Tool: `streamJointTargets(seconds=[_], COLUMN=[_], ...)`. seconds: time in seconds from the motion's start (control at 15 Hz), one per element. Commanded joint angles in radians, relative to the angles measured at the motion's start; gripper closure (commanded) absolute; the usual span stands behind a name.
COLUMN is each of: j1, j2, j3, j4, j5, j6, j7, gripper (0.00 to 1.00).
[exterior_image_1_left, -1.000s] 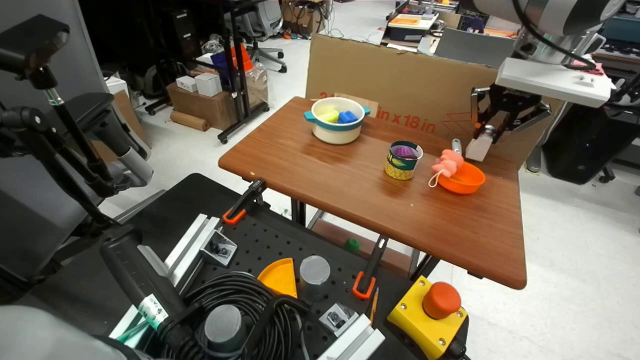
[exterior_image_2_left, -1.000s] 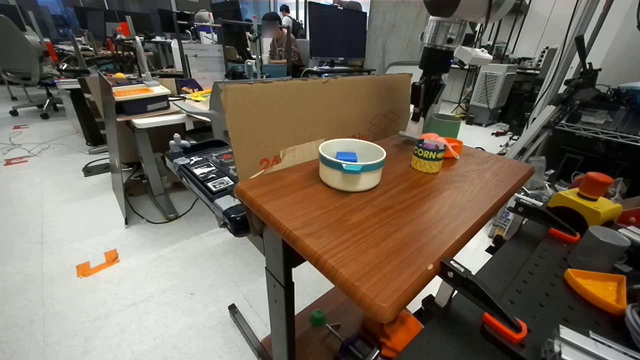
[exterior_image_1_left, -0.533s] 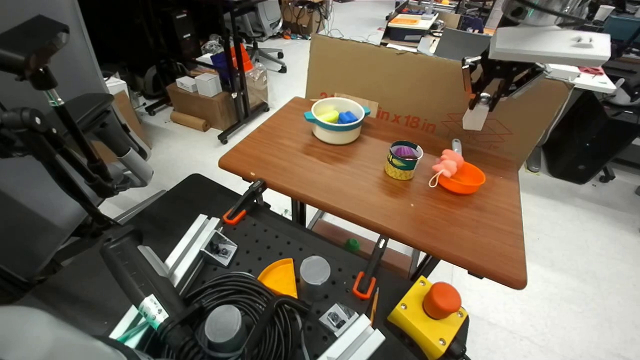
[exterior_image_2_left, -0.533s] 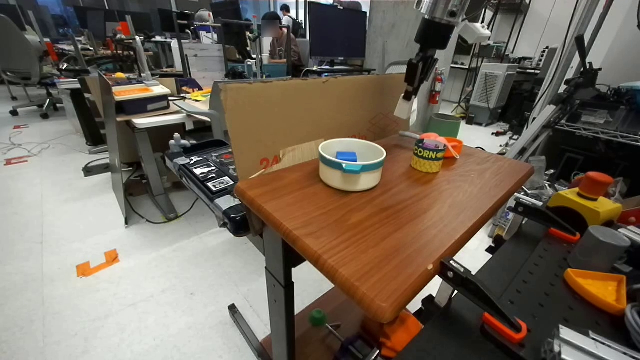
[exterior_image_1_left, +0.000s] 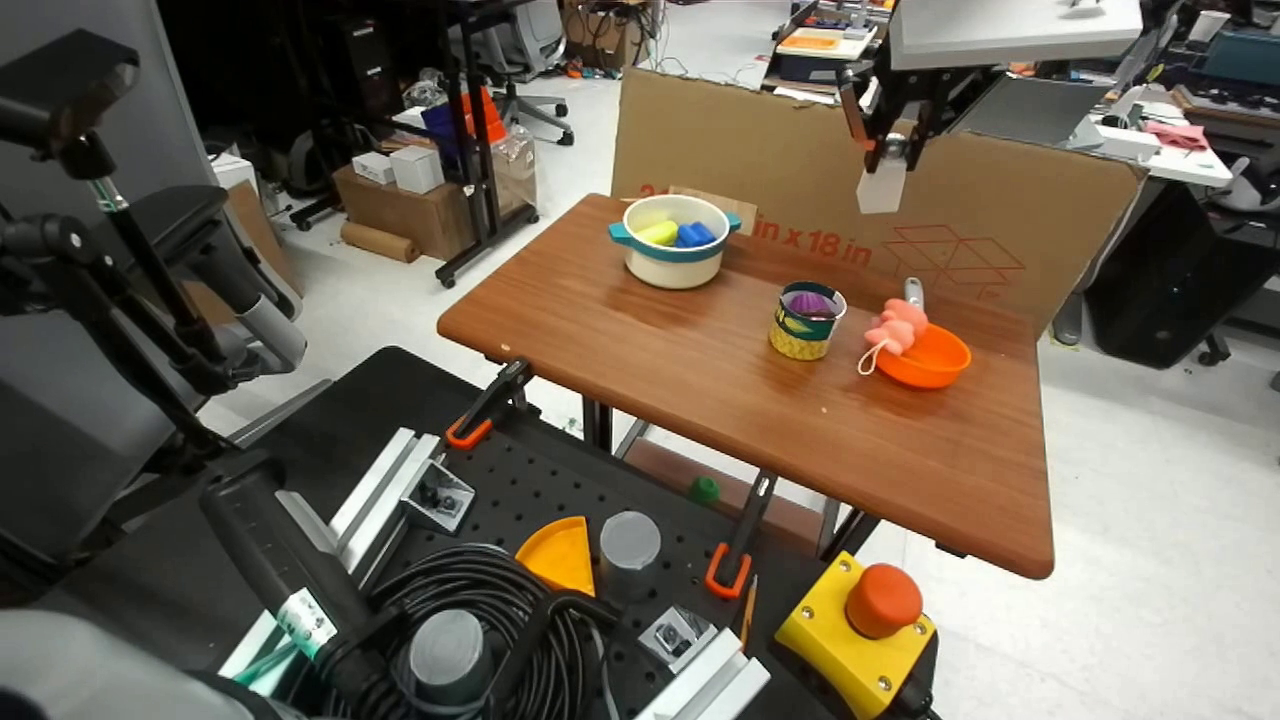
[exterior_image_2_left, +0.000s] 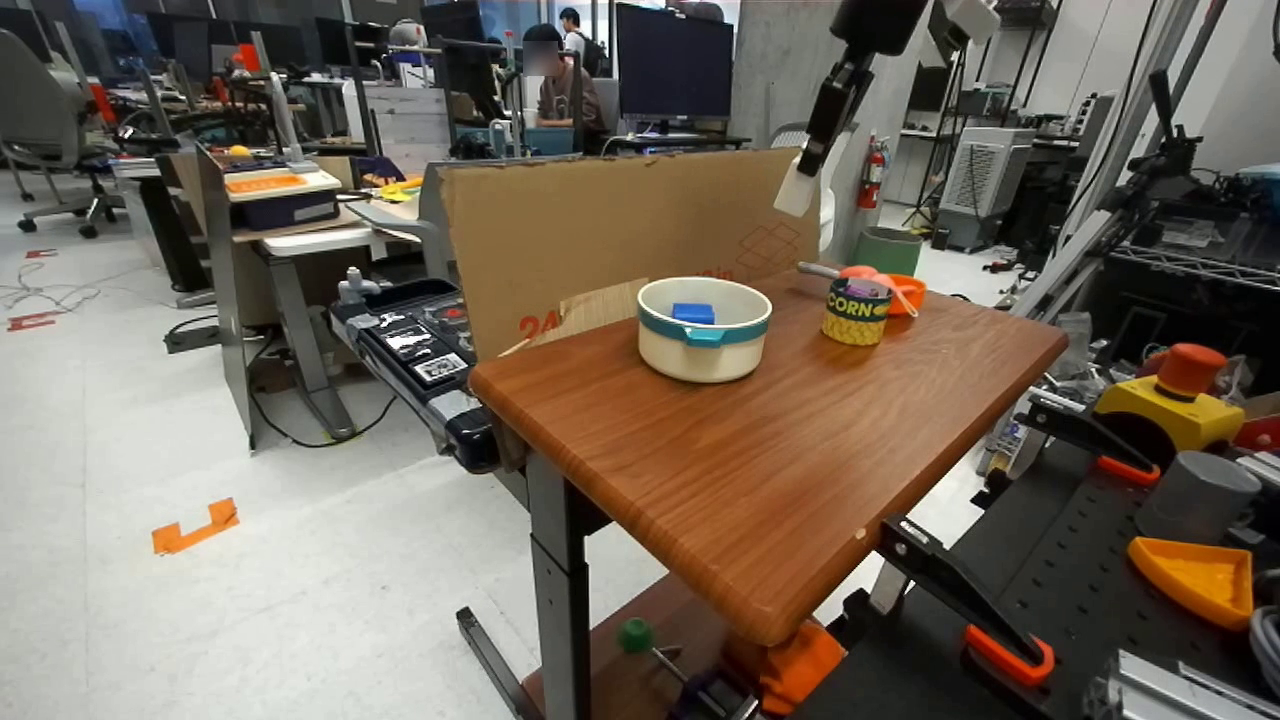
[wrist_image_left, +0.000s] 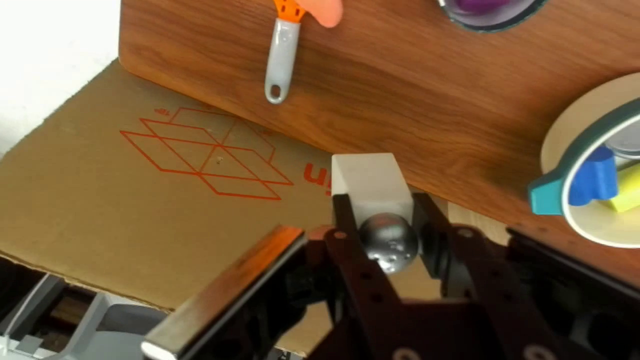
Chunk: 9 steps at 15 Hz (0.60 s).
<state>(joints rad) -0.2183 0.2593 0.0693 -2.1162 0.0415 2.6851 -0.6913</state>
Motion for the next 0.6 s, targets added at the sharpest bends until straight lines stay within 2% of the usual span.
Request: streamJointTargets(seconds=[0.0, 0.2, 0.53], j1=[0.031, 0.065, 0.149], j2=[-0.121, -0.184, -0.207], j3=[0.025, 0.058, 0.096], j4=[-0.138, -0.204, -0.24], j5=[0.024, 0.089, 0.319], j6=[0.047, 0.056, 0.045], j7=[-0.081, -0.197, -0.443], gripper=[0.92, 0.92, 0.92])
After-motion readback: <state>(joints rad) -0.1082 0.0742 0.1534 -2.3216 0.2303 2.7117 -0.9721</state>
